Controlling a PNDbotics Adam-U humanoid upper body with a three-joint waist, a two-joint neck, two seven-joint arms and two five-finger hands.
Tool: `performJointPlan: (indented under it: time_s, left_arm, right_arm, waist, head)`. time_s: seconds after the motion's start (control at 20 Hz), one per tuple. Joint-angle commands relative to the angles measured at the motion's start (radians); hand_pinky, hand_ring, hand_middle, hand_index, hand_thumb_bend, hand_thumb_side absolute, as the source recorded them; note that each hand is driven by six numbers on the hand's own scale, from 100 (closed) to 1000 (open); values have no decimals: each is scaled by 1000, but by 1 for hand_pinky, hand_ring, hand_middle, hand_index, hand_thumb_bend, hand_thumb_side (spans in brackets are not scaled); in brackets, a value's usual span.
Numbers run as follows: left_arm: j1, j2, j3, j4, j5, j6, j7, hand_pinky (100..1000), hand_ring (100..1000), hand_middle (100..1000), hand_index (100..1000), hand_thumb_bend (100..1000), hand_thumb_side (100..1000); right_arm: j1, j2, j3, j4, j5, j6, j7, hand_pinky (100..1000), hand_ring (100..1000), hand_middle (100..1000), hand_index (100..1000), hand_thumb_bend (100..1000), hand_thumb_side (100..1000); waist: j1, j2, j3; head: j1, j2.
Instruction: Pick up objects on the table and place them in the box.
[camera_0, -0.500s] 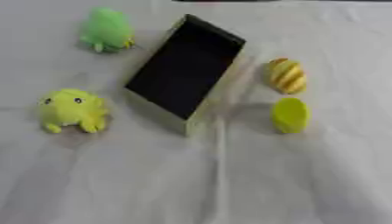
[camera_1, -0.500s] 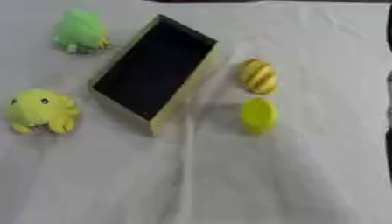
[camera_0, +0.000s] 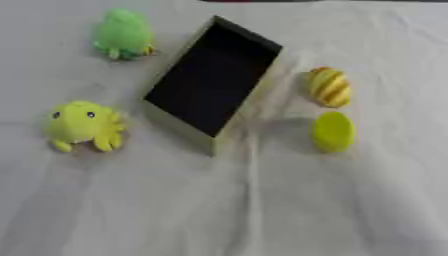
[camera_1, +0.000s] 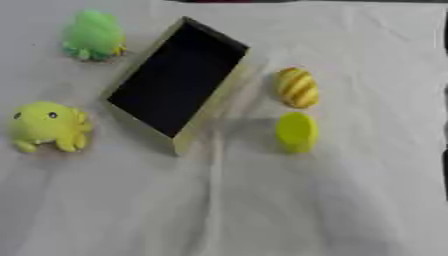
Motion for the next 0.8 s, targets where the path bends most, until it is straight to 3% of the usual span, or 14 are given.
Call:
performJointPlan:
  time_s: [0.05, 0.35, 0.7, 0.8]
  left_arm:
    - [-13, 25, 5, -19, 2, -1, 2, 674, 665, 636, 819, 411, 523]
    - [-7, 35, 9, -19, 2, 3, 5, 673, 664, 635, 818, 407, 527]
    - [8, 64, 8, -19, -1, 11, 4, 672, 663, 634, 818, 402, 531]
    - [10, 72, 7, -19, -2, 13, 3, 672, 663, 634, 818, 400, 532]
  right_arm:
    - [-18, -41, -1, -16, -5, -4, 6, 913, 889, 654, 745, 100, 481]
    - [26, -117, 2, -16, 38, -36, 10, 904, 899, 645, 750, 100, 482]
    - [171, -390, 29, -16, 262, -230, -57, 866, 904, 686, 782, 100, 486]
    - [214, -463, 48, -16, 333, -263, -89, 870, 912, 697, 794, 100, 499]
  waist:
    - [1, -22, 3]
    - [-3, -19, 3]
    - [-16, -21, -17]
    - [-19, -21, -23]
  head:
    - [9, -11]
    - [19, -6]
    - [44, -1]
    - [47, -1]
